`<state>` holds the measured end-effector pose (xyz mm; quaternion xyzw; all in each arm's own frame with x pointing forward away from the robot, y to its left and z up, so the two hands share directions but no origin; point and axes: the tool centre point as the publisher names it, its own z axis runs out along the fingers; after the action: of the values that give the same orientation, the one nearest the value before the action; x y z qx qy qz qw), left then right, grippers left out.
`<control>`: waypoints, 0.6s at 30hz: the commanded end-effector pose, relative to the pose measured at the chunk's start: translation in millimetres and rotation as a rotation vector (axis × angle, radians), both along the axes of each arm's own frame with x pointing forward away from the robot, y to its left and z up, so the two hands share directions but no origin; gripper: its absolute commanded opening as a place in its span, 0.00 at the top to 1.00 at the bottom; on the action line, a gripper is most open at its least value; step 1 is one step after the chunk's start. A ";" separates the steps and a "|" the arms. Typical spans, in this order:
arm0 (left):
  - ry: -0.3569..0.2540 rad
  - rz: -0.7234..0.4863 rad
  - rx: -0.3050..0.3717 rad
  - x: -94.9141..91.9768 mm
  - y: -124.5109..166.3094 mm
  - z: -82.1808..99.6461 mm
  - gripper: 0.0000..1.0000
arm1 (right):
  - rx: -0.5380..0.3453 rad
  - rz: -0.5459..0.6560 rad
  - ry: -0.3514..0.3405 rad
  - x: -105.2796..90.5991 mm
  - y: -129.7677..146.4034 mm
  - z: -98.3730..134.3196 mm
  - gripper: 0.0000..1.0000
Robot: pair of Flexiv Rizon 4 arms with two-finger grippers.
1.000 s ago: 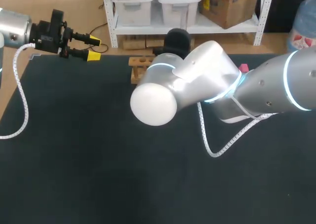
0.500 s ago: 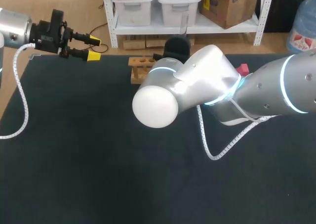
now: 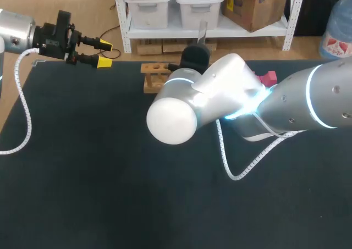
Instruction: Grasp the test tube, adjust it, and insert it.
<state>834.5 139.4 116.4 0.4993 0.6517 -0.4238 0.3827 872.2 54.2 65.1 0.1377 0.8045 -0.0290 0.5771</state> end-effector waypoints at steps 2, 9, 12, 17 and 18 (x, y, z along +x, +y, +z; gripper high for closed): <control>-0.002 -0.002 -0.001 0.5 0.3 -0.8 0.00 | 0.002 0.007 -0.001 -0.2 2.4 -2.4 1.00; -0.002 -0.002 -0.001 0.5 0.3 -0.8 0.00 | -0.005 0.028 0.011 -2.8 2.0 -4.2 1.00; -0.002 -0.002 -0.001 0.5 0.3 -0.8 0.00 | -0.007 0.042 0.012 -3.4 2.5 -4.4 1.00; -0.002 -0.002 -0.001 0.5 0.3 -0.8 0.00 | -0.012 0.058 0.017 -3.3 2.3 -4.4 1.00; -0.002 -0.002 -0.001 0.5 0.3 -0.8 0.00 | -0.016 0.057 0.017 -3.4 2.3 -4.3 1.00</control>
<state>834.5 139.4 116.4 0.4993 0.6517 -0.4238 0.3827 869.4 55.0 63.6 0.1119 0.8124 -0.0222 0.5718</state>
